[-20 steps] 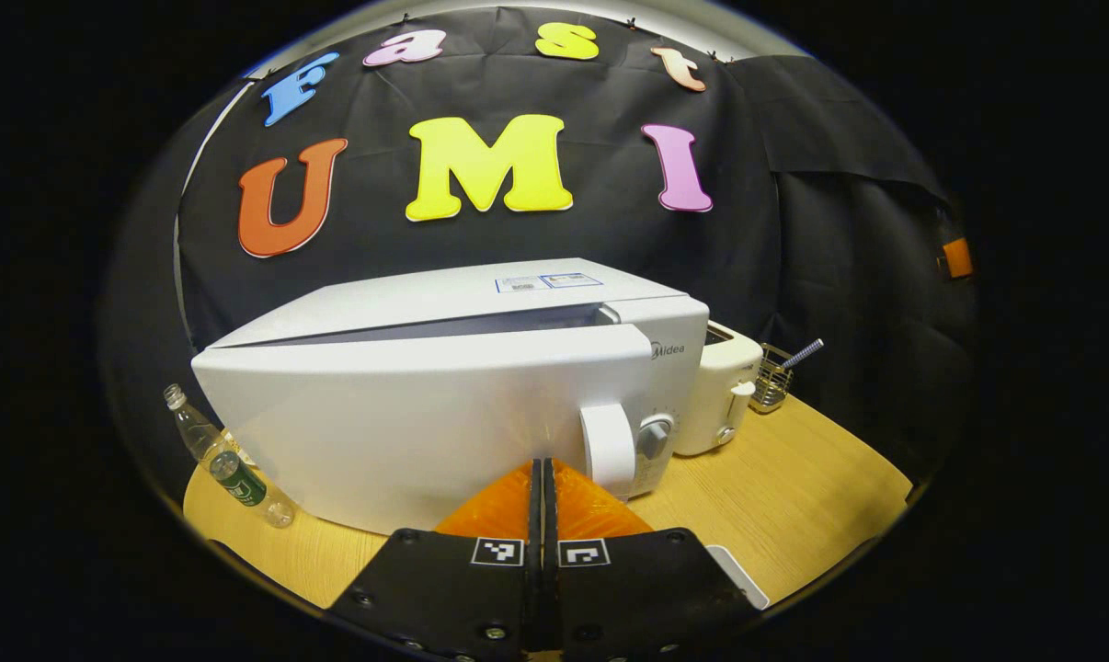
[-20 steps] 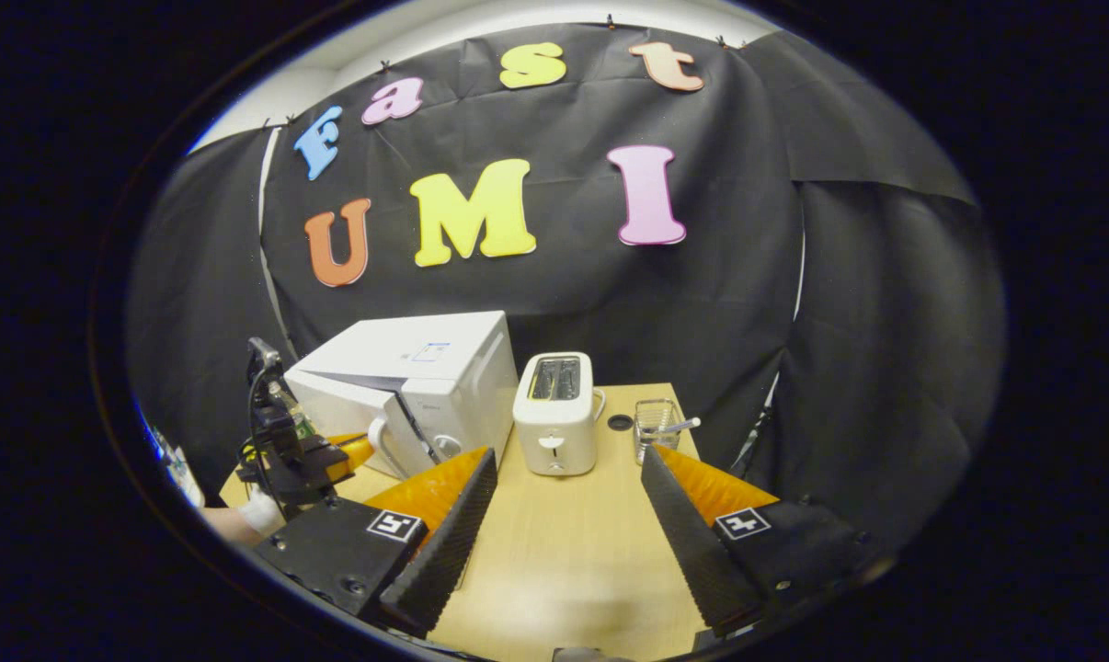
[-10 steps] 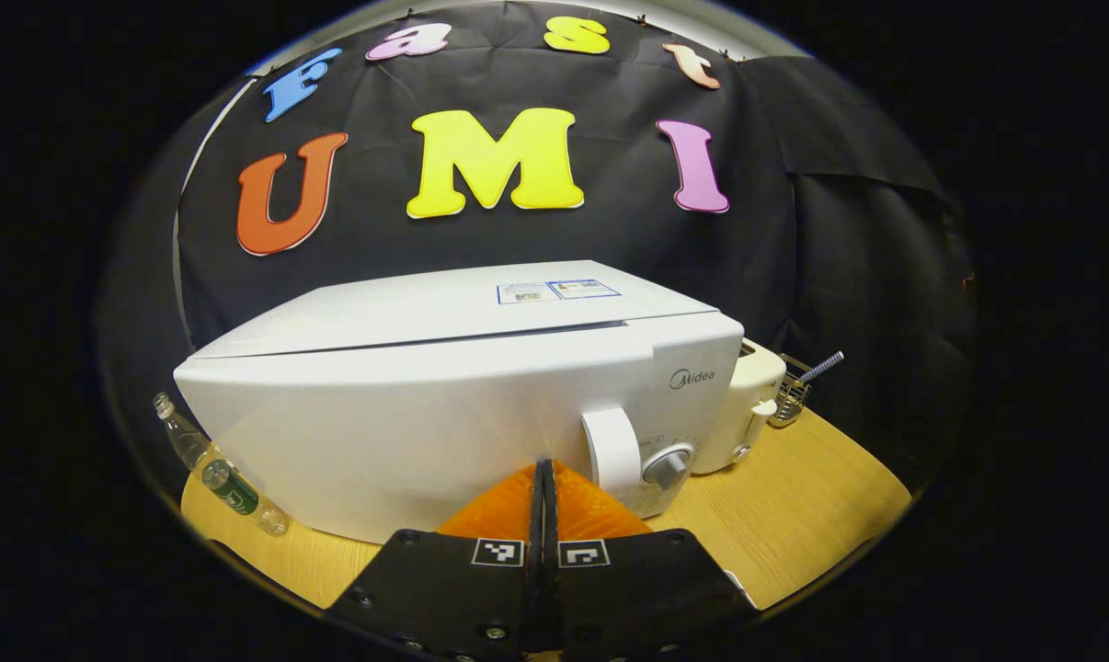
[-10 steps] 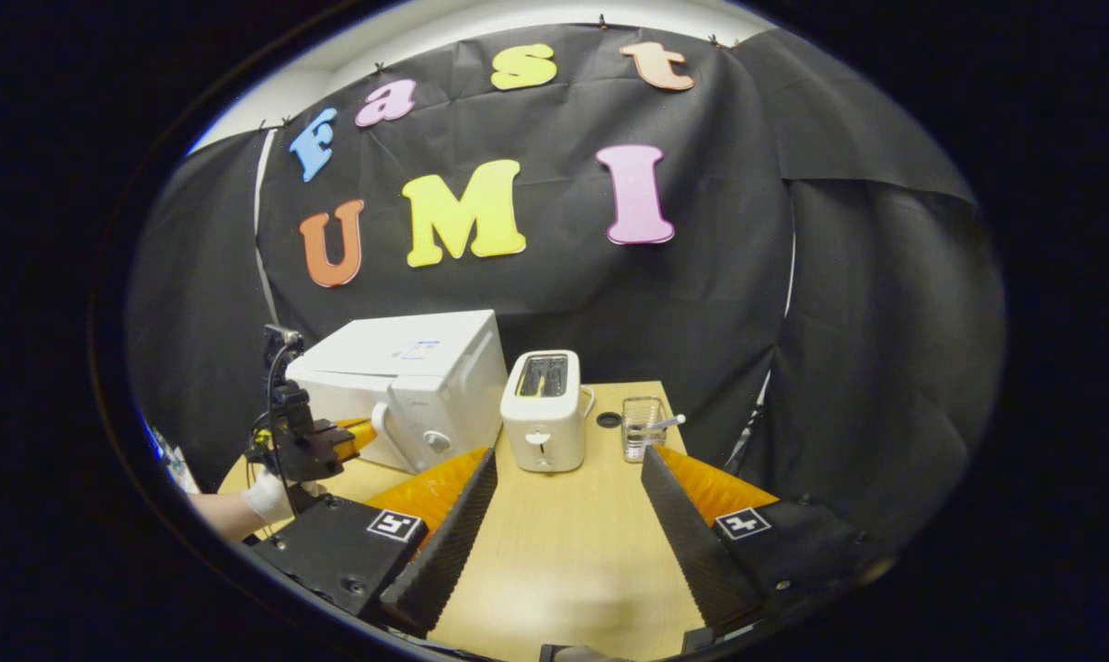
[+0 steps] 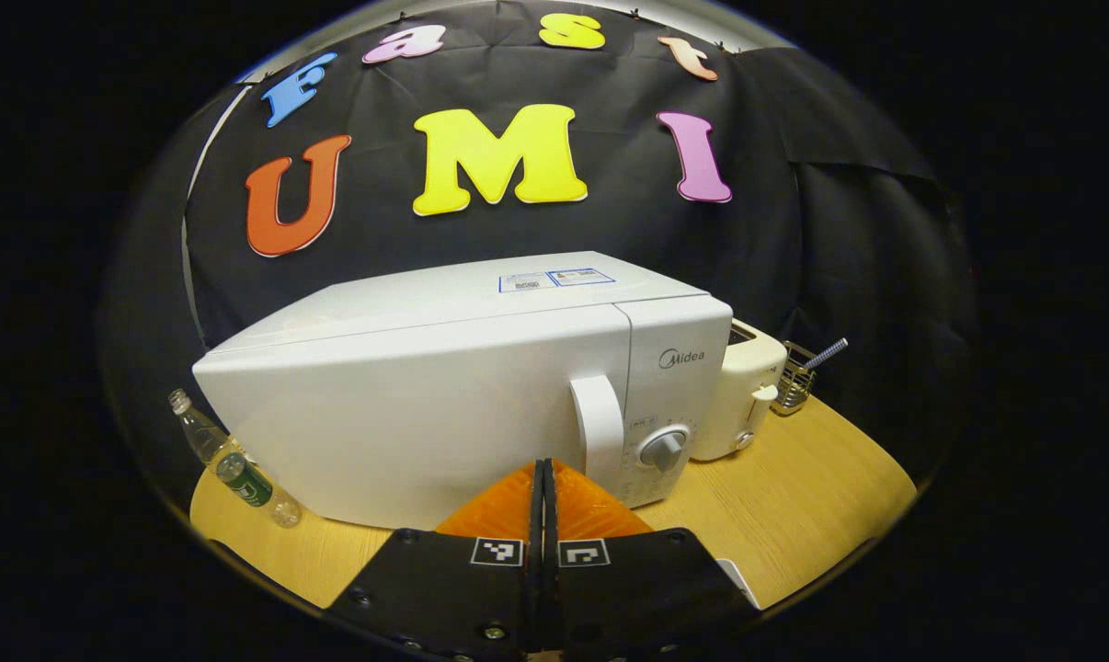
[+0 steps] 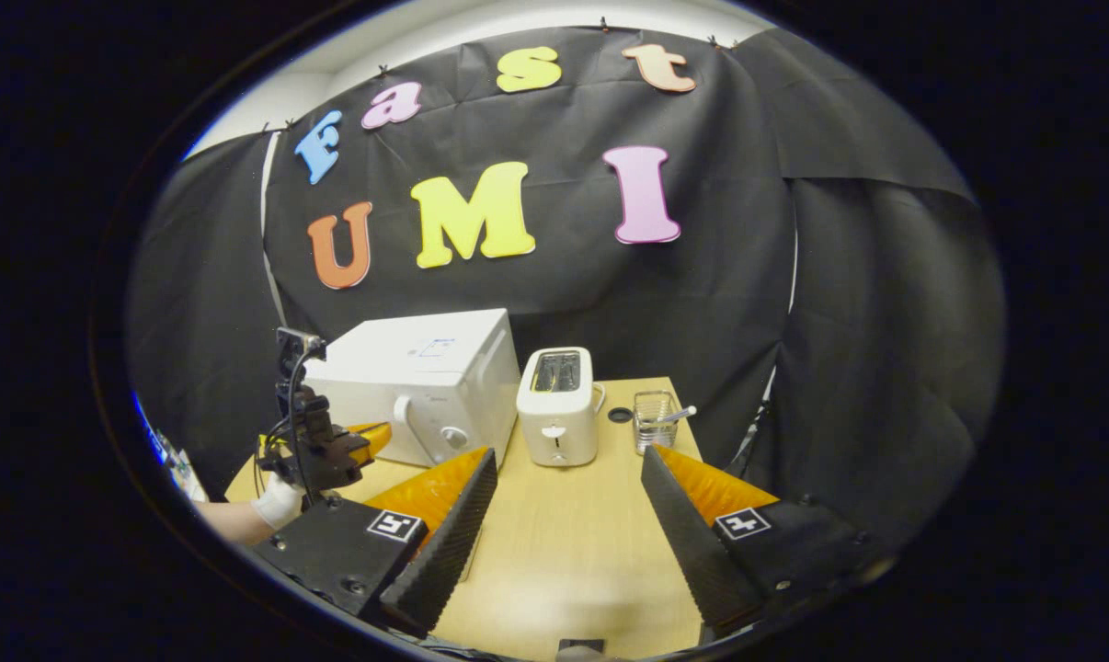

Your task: Open the microwave oven with the left hand, put the food in, and close the microwave oven.

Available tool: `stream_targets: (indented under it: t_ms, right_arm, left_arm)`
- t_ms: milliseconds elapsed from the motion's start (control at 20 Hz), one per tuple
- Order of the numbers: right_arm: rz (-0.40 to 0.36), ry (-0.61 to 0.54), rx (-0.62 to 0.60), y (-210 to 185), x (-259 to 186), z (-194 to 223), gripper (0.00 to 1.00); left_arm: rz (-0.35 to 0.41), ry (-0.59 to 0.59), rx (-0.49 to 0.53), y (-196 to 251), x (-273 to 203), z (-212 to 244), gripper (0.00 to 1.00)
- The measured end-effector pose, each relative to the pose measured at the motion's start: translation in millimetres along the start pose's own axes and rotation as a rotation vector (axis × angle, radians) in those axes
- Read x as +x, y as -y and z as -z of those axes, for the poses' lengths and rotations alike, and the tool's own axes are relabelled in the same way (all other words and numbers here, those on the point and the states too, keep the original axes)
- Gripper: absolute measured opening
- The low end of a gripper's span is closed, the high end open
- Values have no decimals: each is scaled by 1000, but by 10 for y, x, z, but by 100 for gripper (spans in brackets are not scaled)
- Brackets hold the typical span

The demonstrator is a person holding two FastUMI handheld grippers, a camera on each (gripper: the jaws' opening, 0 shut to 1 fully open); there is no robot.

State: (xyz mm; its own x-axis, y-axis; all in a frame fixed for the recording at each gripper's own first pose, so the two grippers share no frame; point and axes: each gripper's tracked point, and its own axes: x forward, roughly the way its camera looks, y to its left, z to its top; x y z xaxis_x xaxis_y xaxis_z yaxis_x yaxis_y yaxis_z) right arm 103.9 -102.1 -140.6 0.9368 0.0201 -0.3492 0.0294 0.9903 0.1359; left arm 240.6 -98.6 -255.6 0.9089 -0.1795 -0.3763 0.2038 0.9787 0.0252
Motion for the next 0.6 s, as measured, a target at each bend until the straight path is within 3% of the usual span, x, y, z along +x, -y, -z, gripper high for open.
stream_targets:
  t_ms: [150,600]
  right_arm:
    - [7,0,-14,-63,-39,59,100]
    - [4,20,-9,-523,-316,216,100]
  left_arm:
    - [-53,45,52,-152,-240,-67,93]
    - [-113,143,38,-343,-1196,-472,95]
